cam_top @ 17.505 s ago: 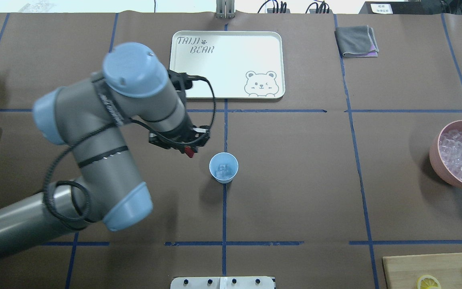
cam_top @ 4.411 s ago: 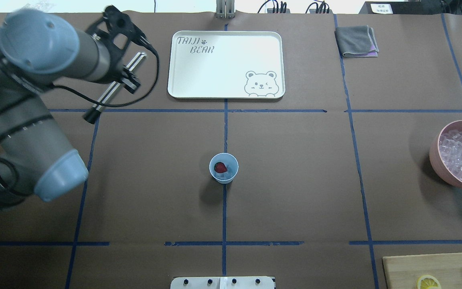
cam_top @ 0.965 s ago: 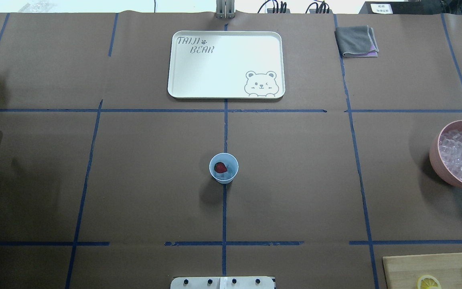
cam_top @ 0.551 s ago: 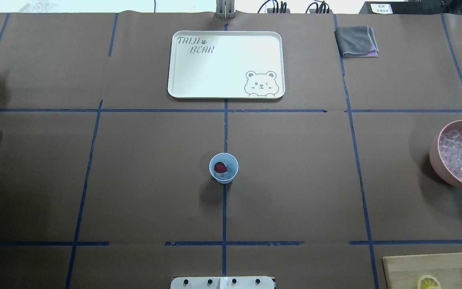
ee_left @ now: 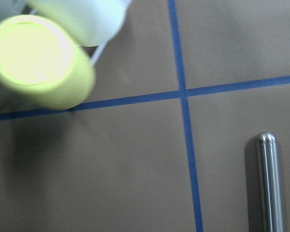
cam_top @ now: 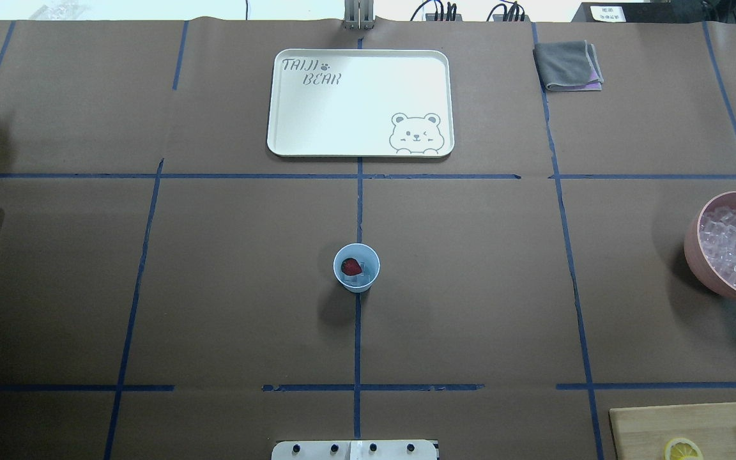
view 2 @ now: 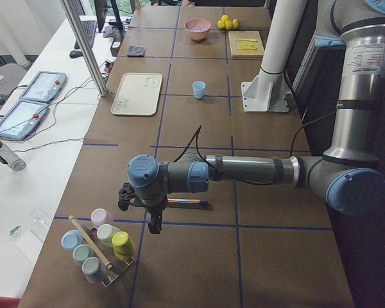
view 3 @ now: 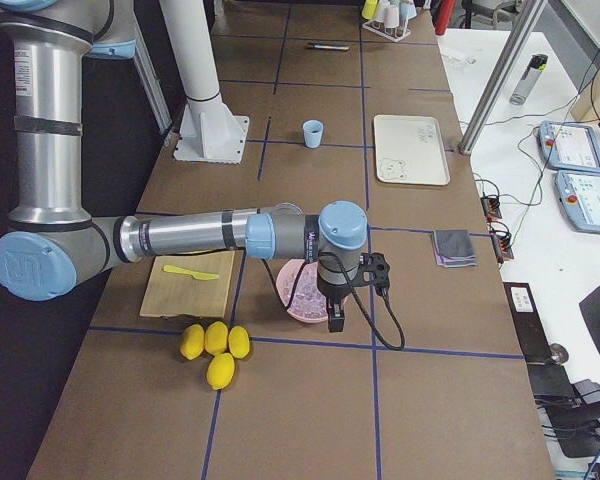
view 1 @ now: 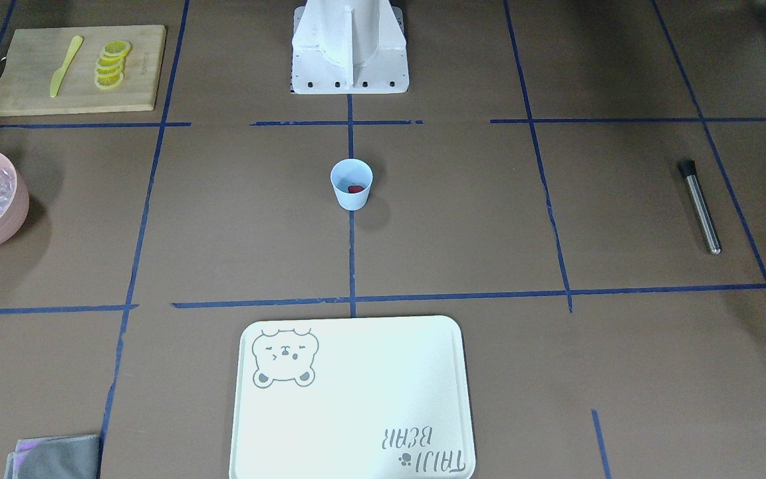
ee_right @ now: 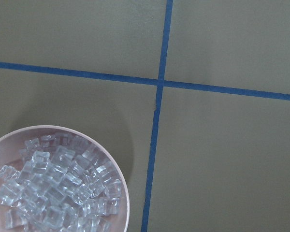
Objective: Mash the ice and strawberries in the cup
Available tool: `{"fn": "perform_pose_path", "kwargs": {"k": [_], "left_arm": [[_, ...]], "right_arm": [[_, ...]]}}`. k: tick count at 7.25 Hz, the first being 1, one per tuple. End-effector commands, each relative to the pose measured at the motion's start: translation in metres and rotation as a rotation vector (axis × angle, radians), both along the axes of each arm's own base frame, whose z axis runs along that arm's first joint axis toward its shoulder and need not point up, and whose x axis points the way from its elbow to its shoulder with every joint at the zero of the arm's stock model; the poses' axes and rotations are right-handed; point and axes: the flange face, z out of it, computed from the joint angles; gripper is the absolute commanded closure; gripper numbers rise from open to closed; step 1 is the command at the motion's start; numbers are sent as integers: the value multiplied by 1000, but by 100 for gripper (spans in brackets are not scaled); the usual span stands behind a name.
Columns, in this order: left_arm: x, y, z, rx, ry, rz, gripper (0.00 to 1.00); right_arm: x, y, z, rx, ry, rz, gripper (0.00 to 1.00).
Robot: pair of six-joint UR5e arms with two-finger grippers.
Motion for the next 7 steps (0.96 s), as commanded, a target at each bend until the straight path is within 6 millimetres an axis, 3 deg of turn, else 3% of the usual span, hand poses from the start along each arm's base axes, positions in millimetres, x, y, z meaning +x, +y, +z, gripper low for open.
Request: {"fn": "perform_pose_path", "kwargs": {"k": [1,2,3,7], "left_arm": [[-1,5,-7,18,9,-4,0],[-2,5,-17,44,1,-2,0],[-1,12,-6,23,7,-2,0],[1,18,1,14,-1,7,0]], "right_arm": [[0,3,3,-7,-1,1,0],[0,4,3,-9,0,0,0],[0,5,4,-11,0,2,0],[0,6,7,-19,0,2,0]]}}
